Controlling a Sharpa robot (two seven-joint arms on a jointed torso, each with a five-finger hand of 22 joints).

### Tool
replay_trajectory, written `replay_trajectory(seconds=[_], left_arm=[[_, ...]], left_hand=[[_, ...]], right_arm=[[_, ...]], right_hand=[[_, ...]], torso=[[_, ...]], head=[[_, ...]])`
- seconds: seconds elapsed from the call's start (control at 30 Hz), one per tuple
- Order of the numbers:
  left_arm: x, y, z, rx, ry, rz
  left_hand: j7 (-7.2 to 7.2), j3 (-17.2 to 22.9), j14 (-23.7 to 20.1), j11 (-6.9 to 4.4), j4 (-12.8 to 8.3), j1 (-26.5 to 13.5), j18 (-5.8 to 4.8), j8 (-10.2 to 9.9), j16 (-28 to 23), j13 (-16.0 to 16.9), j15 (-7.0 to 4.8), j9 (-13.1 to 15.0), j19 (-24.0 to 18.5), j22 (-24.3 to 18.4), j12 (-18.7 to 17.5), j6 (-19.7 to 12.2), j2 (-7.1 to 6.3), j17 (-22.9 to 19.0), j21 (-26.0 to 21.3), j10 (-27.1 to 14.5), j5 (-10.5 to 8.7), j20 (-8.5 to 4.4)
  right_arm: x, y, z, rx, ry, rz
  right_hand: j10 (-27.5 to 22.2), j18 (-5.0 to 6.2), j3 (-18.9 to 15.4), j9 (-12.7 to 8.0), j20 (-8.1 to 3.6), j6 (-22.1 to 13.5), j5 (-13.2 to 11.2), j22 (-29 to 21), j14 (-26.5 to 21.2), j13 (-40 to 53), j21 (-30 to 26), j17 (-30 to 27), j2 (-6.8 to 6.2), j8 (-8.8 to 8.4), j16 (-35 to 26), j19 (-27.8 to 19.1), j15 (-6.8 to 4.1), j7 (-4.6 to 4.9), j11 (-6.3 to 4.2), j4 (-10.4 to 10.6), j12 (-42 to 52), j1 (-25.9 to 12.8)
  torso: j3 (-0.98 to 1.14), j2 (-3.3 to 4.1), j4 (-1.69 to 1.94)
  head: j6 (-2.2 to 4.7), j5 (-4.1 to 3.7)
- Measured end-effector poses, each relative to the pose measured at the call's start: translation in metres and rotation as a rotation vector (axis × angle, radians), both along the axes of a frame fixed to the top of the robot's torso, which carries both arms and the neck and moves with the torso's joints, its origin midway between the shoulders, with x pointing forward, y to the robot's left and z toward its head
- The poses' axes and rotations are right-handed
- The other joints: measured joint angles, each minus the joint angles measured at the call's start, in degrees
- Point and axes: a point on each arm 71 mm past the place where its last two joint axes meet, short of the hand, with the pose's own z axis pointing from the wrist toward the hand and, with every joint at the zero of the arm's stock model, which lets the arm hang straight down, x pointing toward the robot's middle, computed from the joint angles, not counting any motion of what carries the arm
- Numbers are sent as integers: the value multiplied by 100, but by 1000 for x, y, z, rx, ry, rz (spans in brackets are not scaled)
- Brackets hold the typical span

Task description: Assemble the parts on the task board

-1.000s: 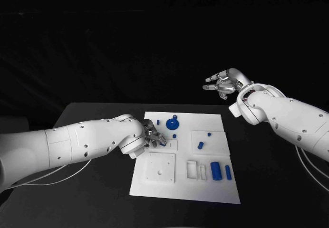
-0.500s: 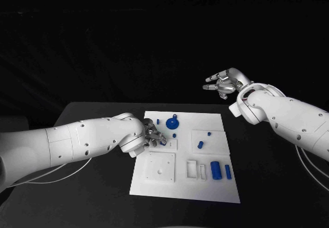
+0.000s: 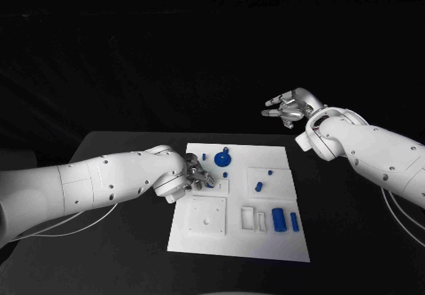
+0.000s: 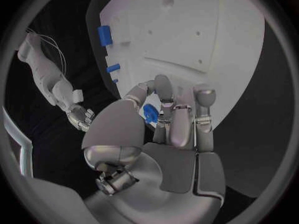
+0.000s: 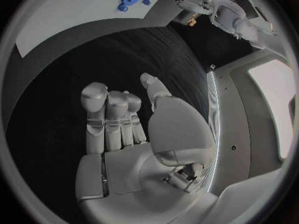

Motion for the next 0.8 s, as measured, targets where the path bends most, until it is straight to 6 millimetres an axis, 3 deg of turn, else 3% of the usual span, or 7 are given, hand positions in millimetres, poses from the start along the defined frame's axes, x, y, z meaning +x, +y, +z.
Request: replay_trajectory(seconds=[0.07,0.13,0.57,0.7,0.77,0.8], left_arm=[[0,0,-1,1,4,-2],[0,0,-1,2,5,-3],[2,-1,-1,6,6,-6],[3,-2,-1,8,6,-7],[3,-2,-1,9,5,-7],[4,-2,-1,10,5,-7]], left_hand=[[0,0,0,0,30,-24,0,0,0,0,0,463,0,0,0,0,25,0,0,0,-45,0],[0,-5,0,0,36,-31,90,0,0,-7,0,538,0,0,0,0,31,0,0,0,-56,0],[18,-26,0,1,90,-32,90,0,0,-24,0,918,-11,4,23,18,32,-1,0,1,-111,11],[51,-30,2,46,95,-32,90,-1,0,-23,1,969,-21,4,23,50,32,-1,0,46,-131,20],[52,-29,2,61,97,-32,90,-1,0,-30,2,1058,-21,4,23,52,32,-1,0,62,-131,20],[91,-32,11,90,101,-32,90,-2,0,-30,11,1357,-21,4,23,91,32,-1,0,91,-131,20]], right_arm=[[0,0,0,0,1,0],[0,0,-1,0,2,0],[0,0,-3,-1,7,1],[0,0,-3,-1,8,2],[0,1,-3,-1,9,2],[0,1,-3,-1,9,2]], right_hand=[[0,0,0,0,0,0,0,0,0,0,0,0,0,0,0,0,0,0,0,0,0,0],[0,0,0,0,0,0,0,0,0,0,0,0,0,0,0,0,0,0,0,0,0,0],[0,0,18,0,0,0,22,0,0,1,0,0,0,0,0,0,0,0,0,-18,0,0],[1,0,33,0,0,0,22,0,0,1,0,0,0,0,0,0,0,0,1,-33,0,0],[1,0,33,0,0,0,22,0,0,1,0,0,0,0,0,0,0,0,1,-32,0,0],[1,0,33,0,0,0,22,0,0,1,0,0,0,0,0,0,0,0,0,-33,0,0]], torso=[[-1,0,1],[-3,-1,0],[0,-1,-5],[3,-1,-8],[3,-1,-9],[3,-1,-10]], head=[[-1,0],[-2,3],[-11,-1],[-14,-2],[-14,-6],[-15,-7]])
